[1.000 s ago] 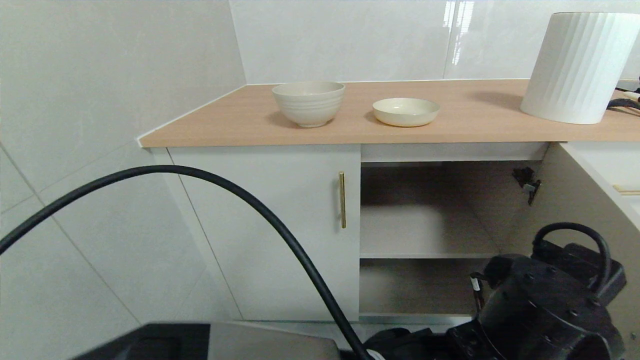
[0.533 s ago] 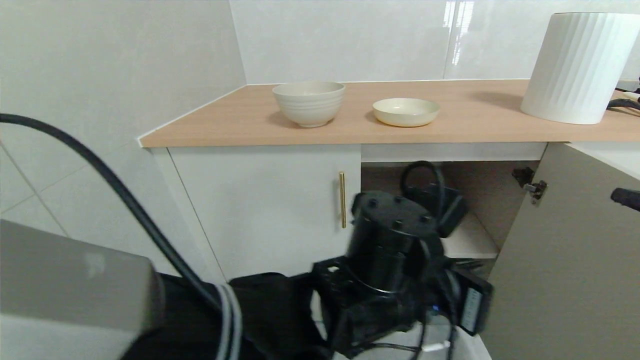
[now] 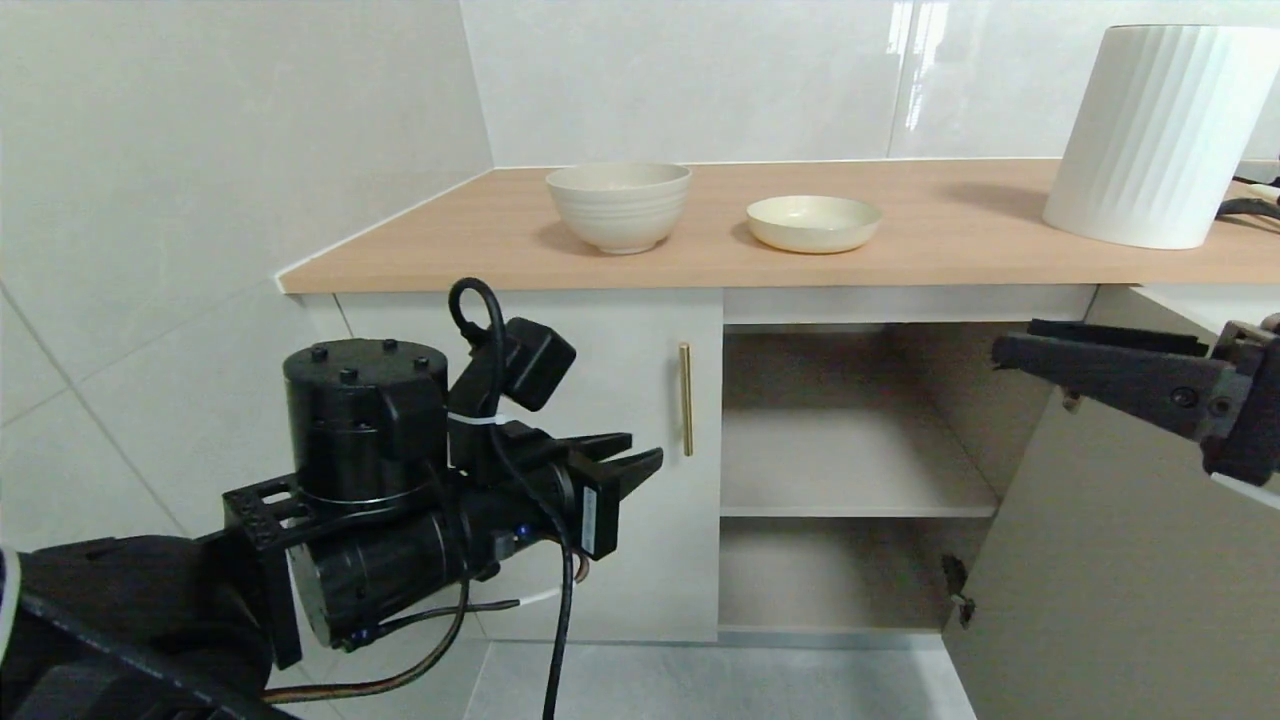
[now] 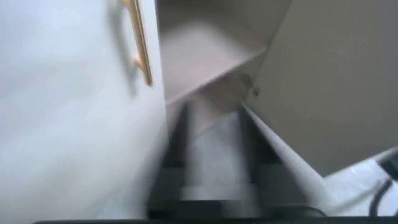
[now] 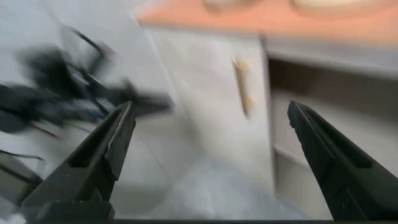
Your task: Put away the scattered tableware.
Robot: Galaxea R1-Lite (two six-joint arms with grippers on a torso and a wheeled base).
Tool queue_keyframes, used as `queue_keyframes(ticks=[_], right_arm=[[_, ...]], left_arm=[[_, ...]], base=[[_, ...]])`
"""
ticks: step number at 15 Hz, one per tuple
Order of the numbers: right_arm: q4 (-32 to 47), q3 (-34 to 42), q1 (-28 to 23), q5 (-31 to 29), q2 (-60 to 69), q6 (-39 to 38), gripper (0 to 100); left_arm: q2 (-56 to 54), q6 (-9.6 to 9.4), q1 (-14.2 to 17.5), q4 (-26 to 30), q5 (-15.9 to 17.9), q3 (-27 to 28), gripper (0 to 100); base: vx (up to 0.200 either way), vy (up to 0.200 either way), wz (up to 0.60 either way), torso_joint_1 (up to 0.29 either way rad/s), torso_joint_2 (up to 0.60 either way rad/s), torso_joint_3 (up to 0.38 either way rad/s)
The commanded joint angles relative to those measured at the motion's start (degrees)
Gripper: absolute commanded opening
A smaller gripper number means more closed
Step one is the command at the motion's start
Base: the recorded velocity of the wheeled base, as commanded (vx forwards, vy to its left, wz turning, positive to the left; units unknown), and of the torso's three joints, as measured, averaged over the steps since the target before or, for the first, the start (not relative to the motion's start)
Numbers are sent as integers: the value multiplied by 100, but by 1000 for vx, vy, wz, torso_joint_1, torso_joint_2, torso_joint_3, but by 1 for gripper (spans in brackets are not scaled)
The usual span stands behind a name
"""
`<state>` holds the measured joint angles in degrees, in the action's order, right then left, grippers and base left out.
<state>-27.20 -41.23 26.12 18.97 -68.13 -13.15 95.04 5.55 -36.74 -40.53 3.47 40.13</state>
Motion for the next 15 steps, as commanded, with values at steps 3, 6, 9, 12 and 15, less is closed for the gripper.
queue_keyframes(ticks=[3,6,9,12,15], right_arm=[[30,1,-64,-245,-394,164,100],[-128,-219,-55,-297,-227,138,100],[-128,-219,-55,-403,-156,129,100],[-137,-201,-55,-781,-139,129,100],[-137,-219,-46,-948,-156,129,100]], left_arm=[[-319,-142,431,-25,-22,12,100],[-653,-660,475,-42,-488,-5,100],[-750,-669,475,-34,-506,56,100],[-759,-669,475,-7,-611,188,100],[-750,-651,493,-7,-629,188,100]], base=[[0,0,0,0,0,0],[0,0,0,0,0,0],[0,0,0,0,0,0],[0,0,0,0,0,0],[200,0,0,-1,2,1]])
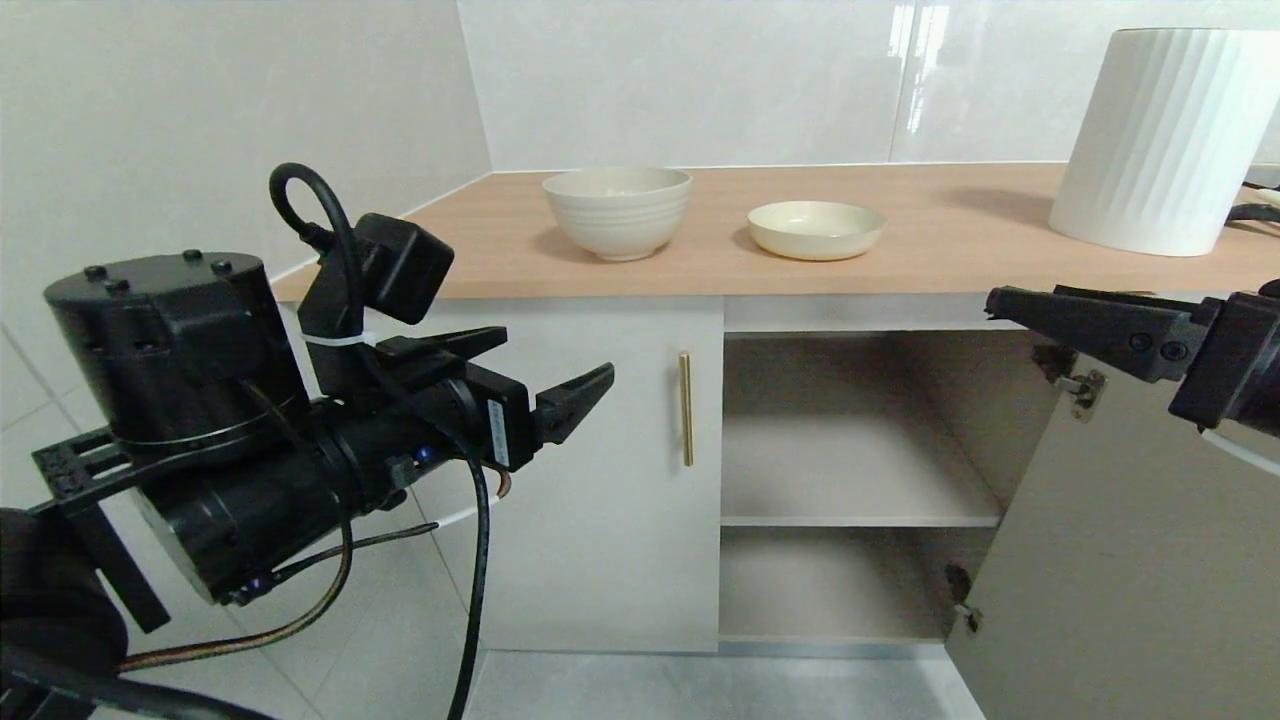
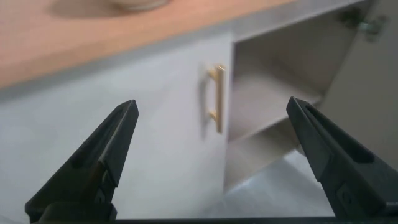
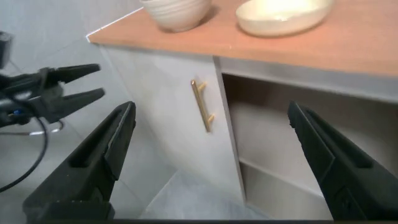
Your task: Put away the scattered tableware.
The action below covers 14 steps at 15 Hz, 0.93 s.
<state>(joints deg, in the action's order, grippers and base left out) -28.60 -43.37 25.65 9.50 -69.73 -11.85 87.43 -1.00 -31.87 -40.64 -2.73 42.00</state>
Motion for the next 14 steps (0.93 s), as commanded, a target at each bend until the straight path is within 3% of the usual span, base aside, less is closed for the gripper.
queue_keyframes(ticks=[1,3,11,14], right_arm=[[3,-4,72,-9,3,7,100],[3,-4,89,-36,-14,7,100],[39,-66,335,-106,161,25,100],[47,-66,353,-97,161,34,100]], left_arm=[[-16,3,40,-5,-8,10,100],[-235,12,58,-31,1,-7,100],[-596,12,58,4,1,10,100],[-587,38,58,4,9,45,100]], base=[[200,0,0,2,-2,-2],[200,0,0,7,2,2],[0,0,0,0,0,0],[0,0,0,10,-186,-214]])
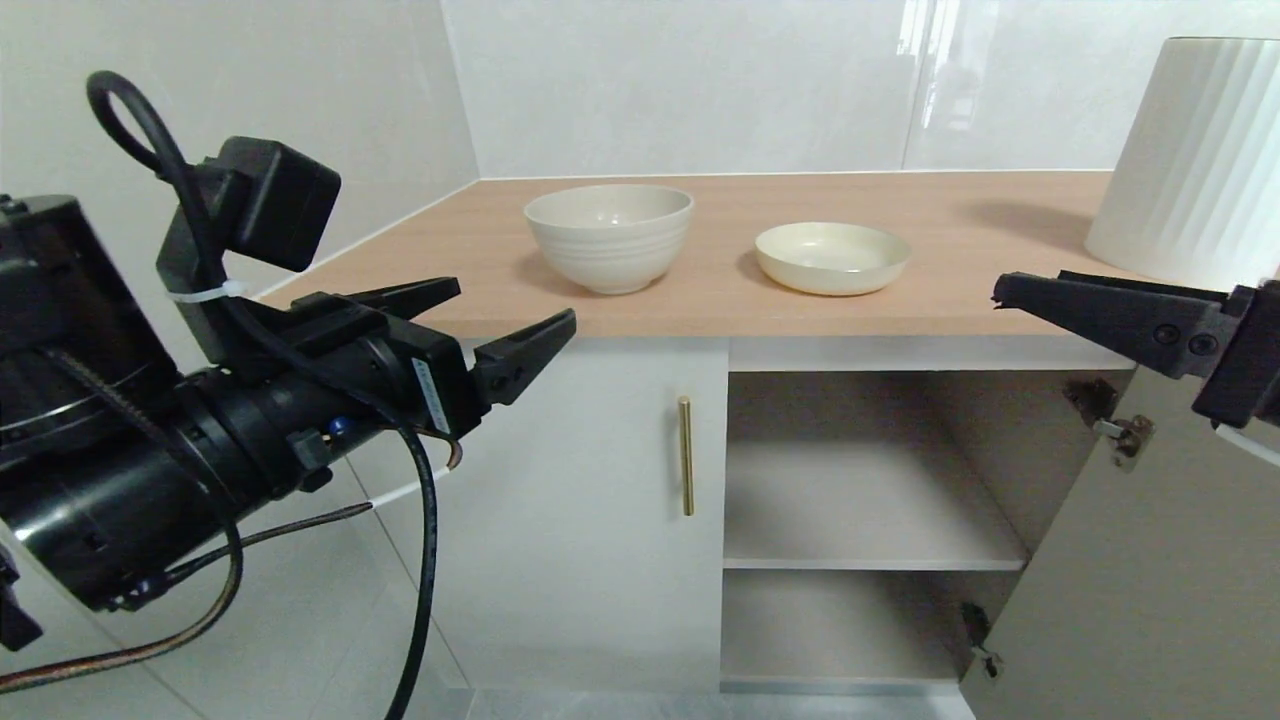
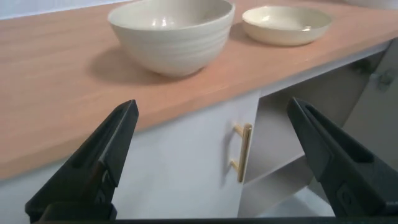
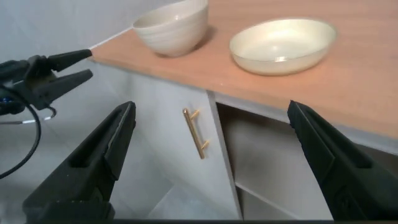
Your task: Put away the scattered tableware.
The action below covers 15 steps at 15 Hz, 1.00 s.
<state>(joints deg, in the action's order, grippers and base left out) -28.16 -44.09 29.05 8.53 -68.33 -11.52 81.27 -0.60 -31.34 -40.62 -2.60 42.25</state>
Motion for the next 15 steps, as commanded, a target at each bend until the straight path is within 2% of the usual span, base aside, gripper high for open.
queue_keyframes(ticks=[1,4,8,12,15], right_arm=[[4,6,13,8,-5,1,100],[4,-12,13,17,-67,1,100],[4,-29,13,26,-128,18,100],[-5,-64,110,8,-383,36,100],[-23,-82,145,-1,-550,36,100]], left_arm=[[38,-2,5,10,-4,20,100],[38,7,5,19,-13,73,100],[64,42,5,450,-13,222,100],[205,86,5,529,-13,248,100],[363,95,199,757,-4,468,100]], base=[[0,0,0,22,-168,-330],[0,0,0,61,-494,-352],[0,0,0,118,-470,-337],[0,0,0,151,-460,-317],[0,0,0,178,-478,-308]])
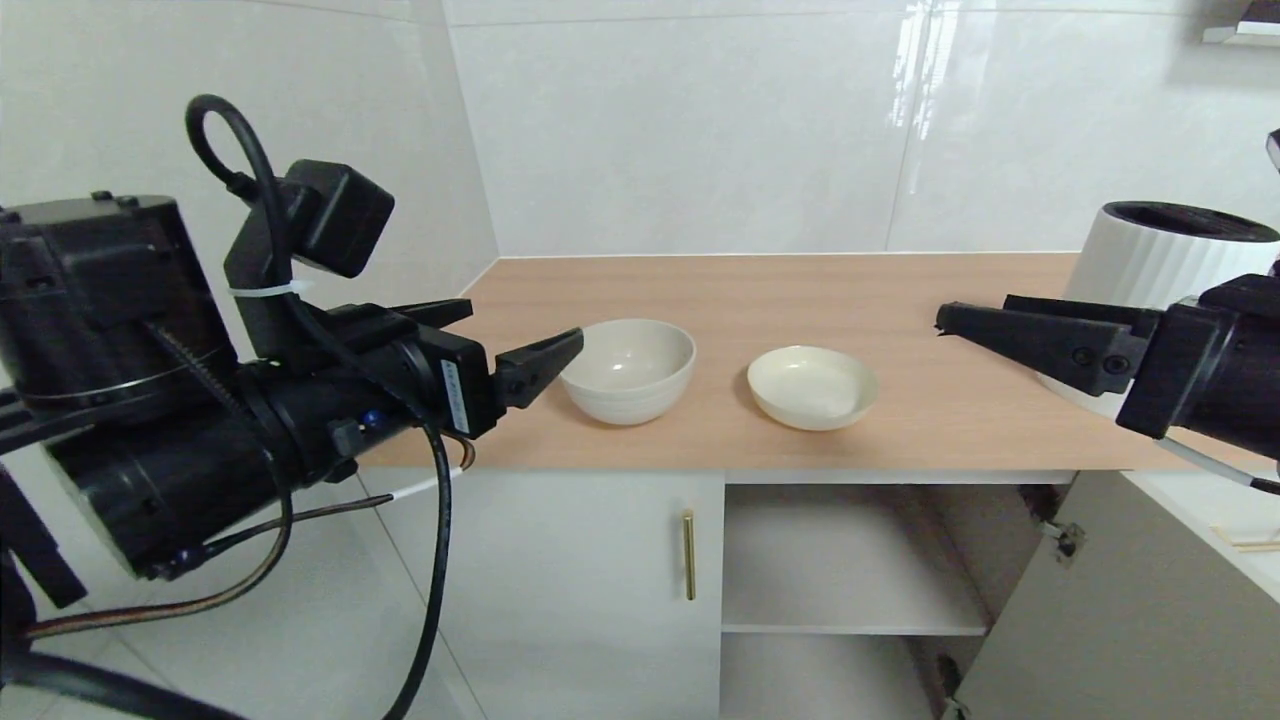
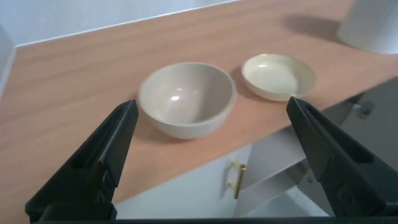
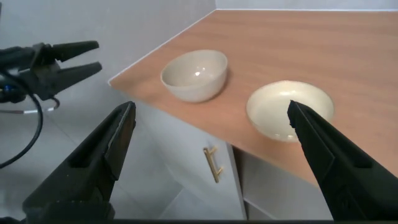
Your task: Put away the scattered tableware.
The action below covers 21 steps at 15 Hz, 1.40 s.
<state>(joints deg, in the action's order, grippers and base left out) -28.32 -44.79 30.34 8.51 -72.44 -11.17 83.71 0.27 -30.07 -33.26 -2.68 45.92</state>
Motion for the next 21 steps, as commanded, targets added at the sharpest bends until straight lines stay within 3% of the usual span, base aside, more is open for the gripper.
queue_keyframes(ticks=[1,2,3,4,5,6,7,8,10,12,15,18,21], right_arm=[[-7,-39,24,2,-174,0,100],[19,-153,24,-16,-341,0,100],[19,-171,24,-25,-376,-8,100],[19,-215,16,-253,-543,-17,100],[11,-241,16,-350,-587,-17,100],[90,-417,-55,-394,-772,-26,100],[520,-742,-125,-403,-1062,27,100],[846,-918,-125,-473,-1159,80,100],[1944,-1489,-283,-1211,-1458,132,100],[1979,-1700,-389,-1659,-1616,132,100],[1962,-1709,-398,-1695,-1739,123,100],[1944,-1700,-398,-1686,-1818,115,100],[1944,-1682,-389,-1686,-1818,115,100]], left_arm=[[128,8,98,153,-4,154,100],[145,26,151,680,13,321,100],[154,52,151,750,13,347,100],[216,492,160,1120,22,593,100],[233,588,160,1155,22,655,100],[295,887,186,1401,22,927,100],[471,1054,212,1656,-4,1050,100],[541,1116,256,1805,-13,1086,100],[884,1168,555,2447,-48,1551,100],[1314,1195,740,3079,-92,2316,100],[2000,1230,801,4213,-514,3265,100],[2545,1555,749,4152,-637,3538,100],[2940,1564,643,4152,-822,3889,100]], base=[[0,0,0,188,-491,-295],[0,0,0,178,-471,-281],[0,0,0,105,-256,-154],[0,0,0,61,-139,-95],[0,0,0,36,-95,-51],[0,0,0,27,-51,-27],[0,0,0,0,0,0],[0,0,0,0,0,0],[0,0,0,0,0,0],[0,0,0,0,0,0],[0,0,0,0,0,0],[0,0,0,0,0,0],[0,0,0,0,0,0]])
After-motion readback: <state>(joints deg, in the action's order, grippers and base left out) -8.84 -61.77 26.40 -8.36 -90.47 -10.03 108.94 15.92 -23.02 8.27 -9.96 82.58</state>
